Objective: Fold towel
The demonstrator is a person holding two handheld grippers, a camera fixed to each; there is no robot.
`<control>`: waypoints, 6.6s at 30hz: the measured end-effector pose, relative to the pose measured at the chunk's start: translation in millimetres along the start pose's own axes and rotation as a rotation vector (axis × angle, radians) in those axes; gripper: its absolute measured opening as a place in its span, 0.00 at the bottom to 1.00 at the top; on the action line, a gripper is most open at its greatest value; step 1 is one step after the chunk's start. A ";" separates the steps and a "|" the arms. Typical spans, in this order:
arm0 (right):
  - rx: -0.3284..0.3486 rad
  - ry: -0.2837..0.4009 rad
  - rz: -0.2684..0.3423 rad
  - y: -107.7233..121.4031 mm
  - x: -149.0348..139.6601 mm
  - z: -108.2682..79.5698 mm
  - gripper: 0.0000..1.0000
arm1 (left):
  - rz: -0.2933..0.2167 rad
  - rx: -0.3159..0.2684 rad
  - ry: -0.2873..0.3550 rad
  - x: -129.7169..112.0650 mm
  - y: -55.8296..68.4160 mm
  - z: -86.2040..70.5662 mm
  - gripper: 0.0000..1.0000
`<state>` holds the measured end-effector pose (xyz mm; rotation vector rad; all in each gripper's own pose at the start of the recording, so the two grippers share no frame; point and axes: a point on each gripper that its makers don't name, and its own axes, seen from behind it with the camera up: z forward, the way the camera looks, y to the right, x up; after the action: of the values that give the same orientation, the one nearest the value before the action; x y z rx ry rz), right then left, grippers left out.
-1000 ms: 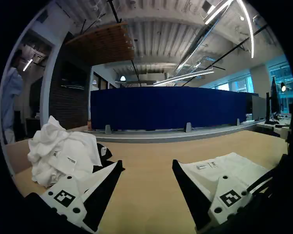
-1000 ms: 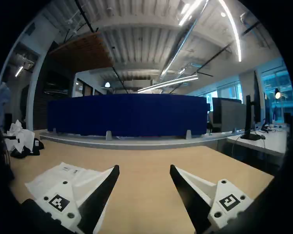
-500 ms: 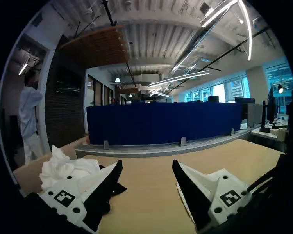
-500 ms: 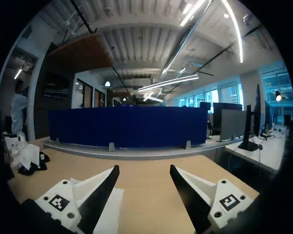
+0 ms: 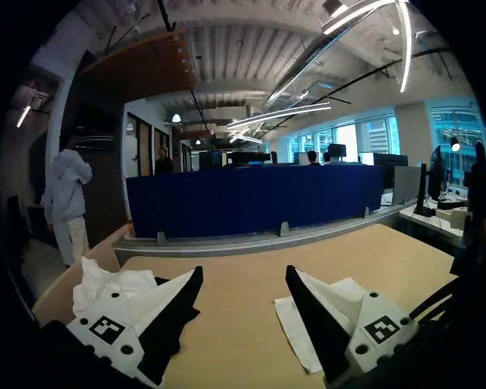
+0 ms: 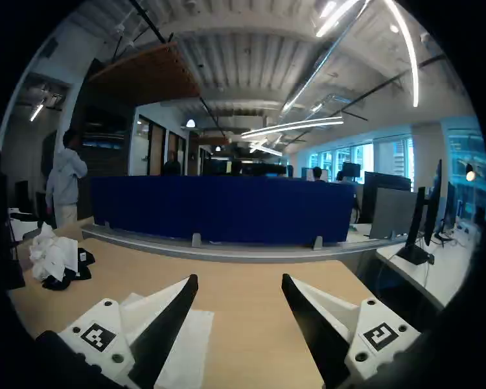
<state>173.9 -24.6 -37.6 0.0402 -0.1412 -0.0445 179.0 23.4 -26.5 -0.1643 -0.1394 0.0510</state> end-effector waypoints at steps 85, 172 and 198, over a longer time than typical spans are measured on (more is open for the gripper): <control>0.439 -0.715 -0.204 -74.3 -303.1 -15.2 0.89 | 0.192 -0.431 -0.699 -289.7 138.3 16.7 0.89; 0.464 -0.633 -0.142 -84.8 -216.2 -43.9 0.09 | 0.110 -0.418 -0.719 -225.9 144.3 -16.3 0.08; 0.457 -0.615 -0.122 -78.7 -167.6 -64.6 0.08 | 0.064 -0.410 -0.702 -179.2 146.9 -42.2 0.08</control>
<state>14.1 -92.8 -128.3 0.4937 -0.7622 -0.1456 2.0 150.2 -116.2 -0.5577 -0.8480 0.1433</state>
